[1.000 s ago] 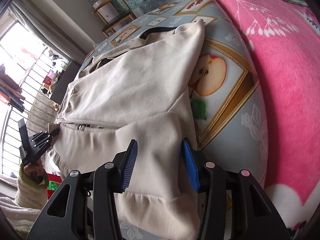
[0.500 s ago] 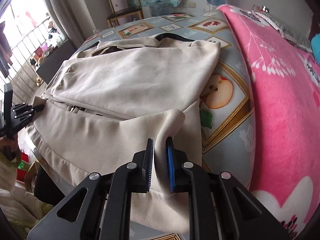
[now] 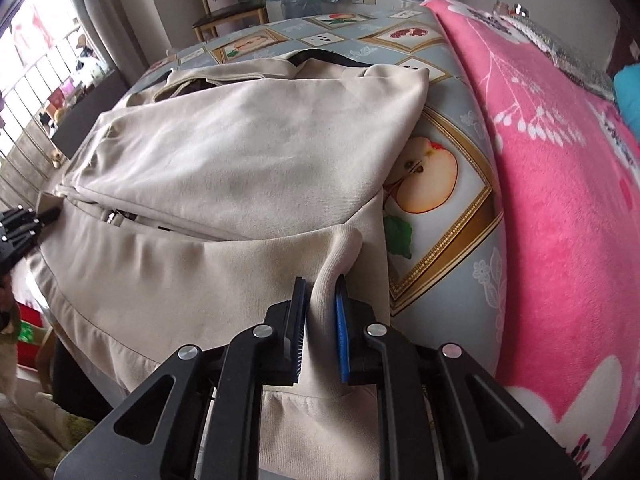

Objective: Fold large clothes
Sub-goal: 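Hold the hem with the left tool while the right tool grasps the hem too, then lift the jacket hem with both tools and fold it over the jacket body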

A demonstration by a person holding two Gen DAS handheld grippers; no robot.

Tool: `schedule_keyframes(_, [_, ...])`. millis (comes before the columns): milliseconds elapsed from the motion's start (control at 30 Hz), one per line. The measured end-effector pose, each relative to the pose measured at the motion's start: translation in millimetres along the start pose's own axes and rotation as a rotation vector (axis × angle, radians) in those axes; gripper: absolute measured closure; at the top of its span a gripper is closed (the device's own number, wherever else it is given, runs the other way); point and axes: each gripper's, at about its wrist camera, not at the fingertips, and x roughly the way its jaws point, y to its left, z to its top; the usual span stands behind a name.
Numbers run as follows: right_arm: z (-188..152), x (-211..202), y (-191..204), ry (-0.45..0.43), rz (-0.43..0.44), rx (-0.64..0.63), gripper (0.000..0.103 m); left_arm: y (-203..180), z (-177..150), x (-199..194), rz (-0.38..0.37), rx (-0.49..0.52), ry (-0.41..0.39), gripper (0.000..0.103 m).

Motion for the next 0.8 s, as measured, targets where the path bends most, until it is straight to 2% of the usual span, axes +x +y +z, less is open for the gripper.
schedule_keyframes(200, [-1, 1, 8, 0.001, -0.058, -0.037, 0.089, -1, 0, 1, 0.010, 0.009, 0.000, 0.092])
schedule_keyframes(633, [-3, -2, 15, -0.023, -0.112, -0.038, 0.089, -2, 1, 1, 0.018, 0.010, -0.005, 0.092])
schedule_keyframes(800, [-13, -27, 26, -0.099, -0.155, -0.048, 0.096, 0, -9, -20, 0.043, -0.006, -0.100, 0.097])
